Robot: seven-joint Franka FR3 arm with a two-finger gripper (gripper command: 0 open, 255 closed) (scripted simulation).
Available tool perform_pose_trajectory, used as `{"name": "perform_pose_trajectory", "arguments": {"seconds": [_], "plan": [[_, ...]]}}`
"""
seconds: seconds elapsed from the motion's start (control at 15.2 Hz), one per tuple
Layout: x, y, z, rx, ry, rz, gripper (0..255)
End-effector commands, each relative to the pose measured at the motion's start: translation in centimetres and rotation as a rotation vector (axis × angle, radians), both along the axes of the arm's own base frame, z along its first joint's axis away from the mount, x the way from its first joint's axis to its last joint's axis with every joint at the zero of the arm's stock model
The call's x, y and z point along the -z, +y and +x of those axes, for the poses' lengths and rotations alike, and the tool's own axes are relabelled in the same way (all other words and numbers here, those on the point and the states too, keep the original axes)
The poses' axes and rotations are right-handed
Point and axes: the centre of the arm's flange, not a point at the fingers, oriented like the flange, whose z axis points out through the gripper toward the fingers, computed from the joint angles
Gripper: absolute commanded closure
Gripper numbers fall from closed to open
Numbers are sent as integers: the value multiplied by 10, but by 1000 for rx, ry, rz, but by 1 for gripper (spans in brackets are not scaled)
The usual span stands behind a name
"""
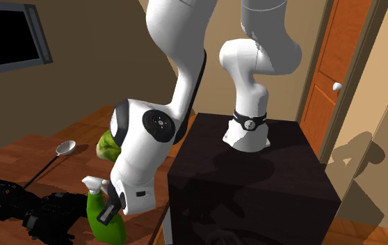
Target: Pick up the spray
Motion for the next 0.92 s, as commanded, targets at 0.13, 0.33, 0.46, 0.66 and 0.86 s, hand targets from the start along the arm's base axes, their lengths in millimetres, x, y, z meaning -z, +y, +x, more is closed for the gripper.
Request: {"name": "perform_pose_trajectory", "arguments": {"seconds": [0.13, 0.33, 0.46, 0.66, 0.86], "plan": [[-15, 0, 0, 1, 2, 0, 255], [-31, 0, 0, 1, 2, 0, 255], [-41, 0, 0, 1, 2, 0, 255], [-57, 0, 0, 1, 2, 0, 255], [-73, 0, 0, 1, 2, 0, 255]]}}
